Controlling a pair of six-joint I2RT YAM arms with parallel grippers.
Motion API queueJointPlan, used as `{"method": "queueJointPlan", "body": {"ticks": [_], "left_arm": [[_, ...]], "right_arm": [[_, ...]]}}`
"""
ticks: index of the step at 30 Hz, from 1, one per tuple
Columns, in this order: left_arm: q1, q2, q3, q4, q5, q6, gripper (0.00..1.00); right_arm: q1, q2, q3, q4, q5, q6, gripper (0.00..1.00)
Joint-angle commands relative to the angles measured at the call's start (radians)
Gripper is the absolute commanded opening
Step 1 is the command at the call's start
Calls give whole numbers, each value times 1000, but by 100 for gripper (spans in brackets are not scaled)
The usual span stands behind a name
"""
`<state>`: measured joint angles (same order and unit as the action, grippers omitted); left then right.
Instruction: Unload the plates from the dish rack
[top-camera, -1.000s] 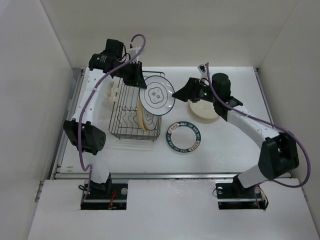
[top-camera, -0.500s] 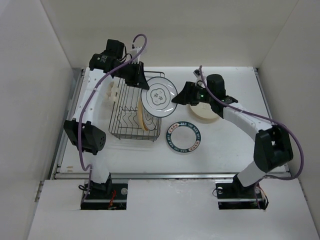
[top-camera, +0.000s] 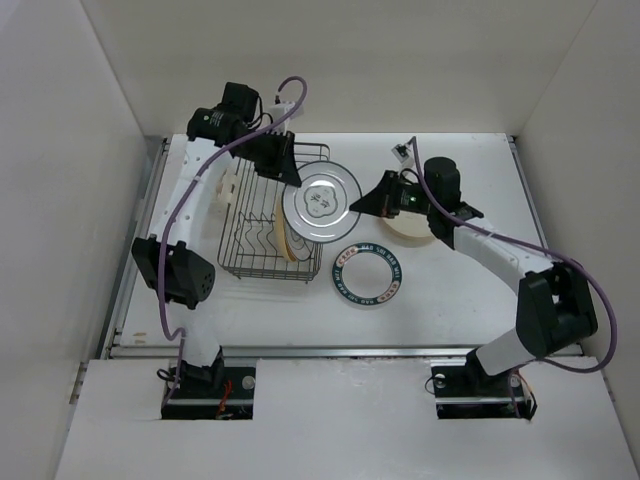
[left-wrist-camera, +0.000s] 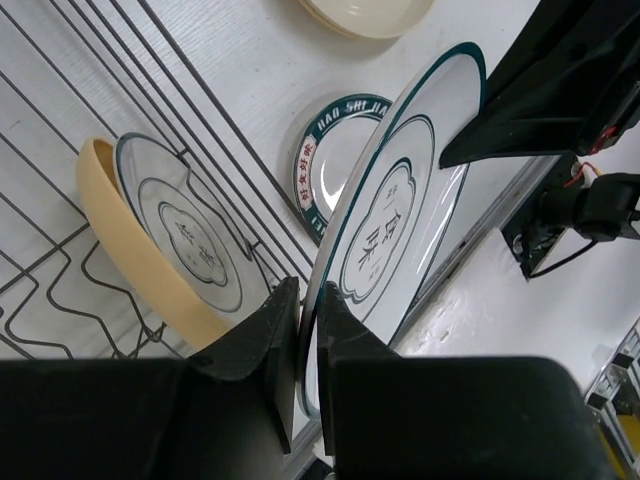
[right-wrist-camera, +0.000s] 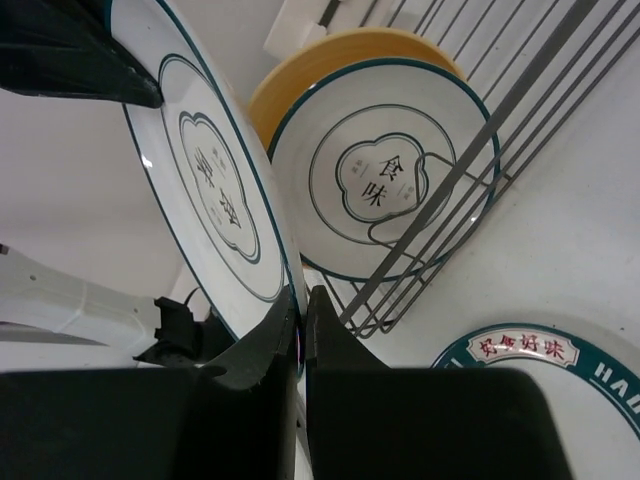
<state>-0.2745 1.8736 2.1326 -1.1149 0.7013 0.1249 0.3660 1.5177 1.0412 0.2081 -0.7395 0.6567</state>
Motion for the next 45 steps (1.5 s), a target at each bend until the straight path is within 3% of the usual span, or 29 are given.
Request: {"method": "queueJointPlan", "body": {"ticks": [1,3,4,6,10,12,17,22,23,26,32,35,40,45], "left_arm": [[-26,-16,27,-46,-104,21,0],[-26,-16,36,-55,-115,21,27],[-26,-16,47,-56,-128,30,45],[-35,-16,59,-56,-140,30,69],[-35,-65,59,-1,-252,1,94],[-35,-79,59,13,-352,-8,97],[-104,-56,59,-9,-641,38,95],[-157,54,50,-91,-894,113,68],[-170,55,38,-91,-911,113,59],[-180,64,12,-74,-924,113,46],[-189,73,1,-72,-902,113,45],[-189,73,-10,-72,-911,113,45],[-189,73,-10,-83,-890,104,45],[-189,73,24,-111,-869,104,45]], "right_arm": [[14,-73,-30,57,26,-22,0],[14,-109,-44,5,55,-22,0],[5,-123,-58,-16,64,-22,0],[-5,-160,-96,-58,74,-22,0],[-47,-295,-157,-163,126,-11,0],[-68,-344,-168,-215,153,-20,0],[-102,-429,-205,-473,330,-51,0],[-102,-373,-240,-601,388,-112,0],[-102,-363,-240,-617,388,-112,0],[-102,-315,-250,-636,414,-123,0],[-102,-180,-280,-604,404,-144,0],[-102,-122,-247,-630,417,-154,44],[-67,-67,-181,-703,520,-187,57],[-10,-27,-150,-747,601,-197,57]]}}
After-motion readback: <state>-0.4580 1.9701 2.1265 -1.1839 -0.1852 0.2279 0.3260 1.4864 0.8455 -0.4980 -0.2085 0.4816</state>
